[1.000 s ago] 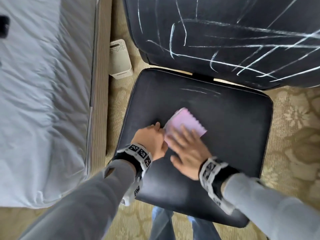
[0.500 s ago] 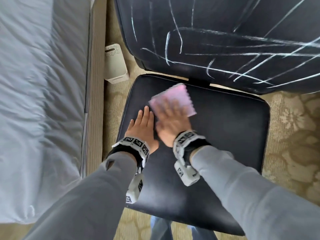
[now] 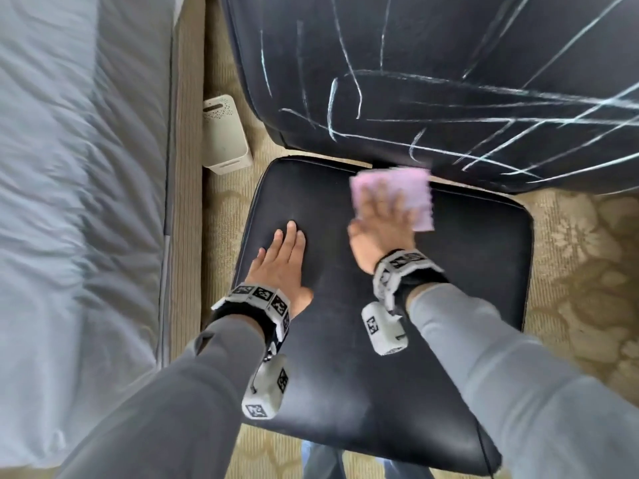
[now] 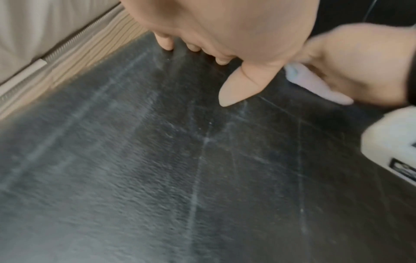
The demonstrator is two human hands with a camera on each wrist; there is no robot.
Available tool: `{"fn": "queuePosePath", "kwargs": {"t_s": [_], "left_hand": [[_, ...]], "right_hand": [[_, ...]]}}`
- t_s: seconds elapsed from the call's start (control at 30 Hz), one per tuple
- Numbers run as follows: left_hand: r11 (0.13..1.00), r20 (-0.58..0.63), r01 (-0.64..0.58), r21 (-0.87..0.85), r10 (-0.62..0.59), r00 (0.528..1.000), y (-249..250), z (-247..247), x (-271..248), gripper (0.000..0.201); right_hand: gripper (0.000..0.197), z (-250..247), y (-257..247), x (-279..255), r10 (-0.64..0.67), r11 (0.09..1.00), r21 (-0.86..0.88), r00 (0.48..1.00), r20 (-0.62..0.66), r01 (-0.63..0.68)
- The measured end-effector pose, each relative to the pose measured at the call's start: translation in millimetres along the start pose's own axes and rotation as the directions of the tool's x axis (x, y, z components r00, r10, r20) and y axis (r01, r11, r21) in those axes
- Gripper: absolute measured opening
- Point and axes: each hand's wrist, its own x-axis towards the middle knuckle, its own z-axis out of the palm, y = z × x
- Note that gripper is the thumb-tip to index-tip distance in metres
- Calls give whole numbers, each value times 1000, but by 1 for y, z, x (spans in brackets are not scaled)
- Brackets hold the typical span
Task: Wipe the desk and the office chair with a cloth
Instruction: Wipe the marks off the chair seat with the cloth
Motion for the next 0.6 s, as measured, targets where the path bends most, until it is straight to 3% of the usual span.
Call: {"fn": "queuePosePath", "kwargs": {"t_s": [0.07, 0.17, 0.23, 0.33, 0.43, 0.53, 0.6], "left_hand": [[999, 48, -35, 36, 33, 998, -8, -4, 0, 100], [997, 72, -62, 41, 59, 996, -14, -5, -3, 102], [997, 40, -75, 17, 74, 996, -15, -2, -7, 103], [996, 29, -86, -3, 86, 996, -17, 1, -8, 102], [996, 13, -83, -9, 83, 996, -15, 4, -7, 103], [998, -12, -59, -19, 59, 998, -12, 9, -8, 106], [999, -17, -49, -19, 49, 999, -10, 10, -10, 109]], "right_hand": [[68, 7, -44, 4, -270, 960, -49, 960, 72, 274], [62, 6, -60, 8, -392, 911, -59, 902, 179, 408], [67, 7, -27, 5, -332, 936, -79, 936, 121, 342], [66, 3, 50, -5, -40, 999, -22, 999, 22, 41], [63, -5, 85, -12, 205, 976, 72, 978, 33, -207], [69, -1, 59, -8, 242, 967, 74, 970, 2, -242], [76, 8, 25, -11, 79, 996, -39, 997, -15, -80]]}}
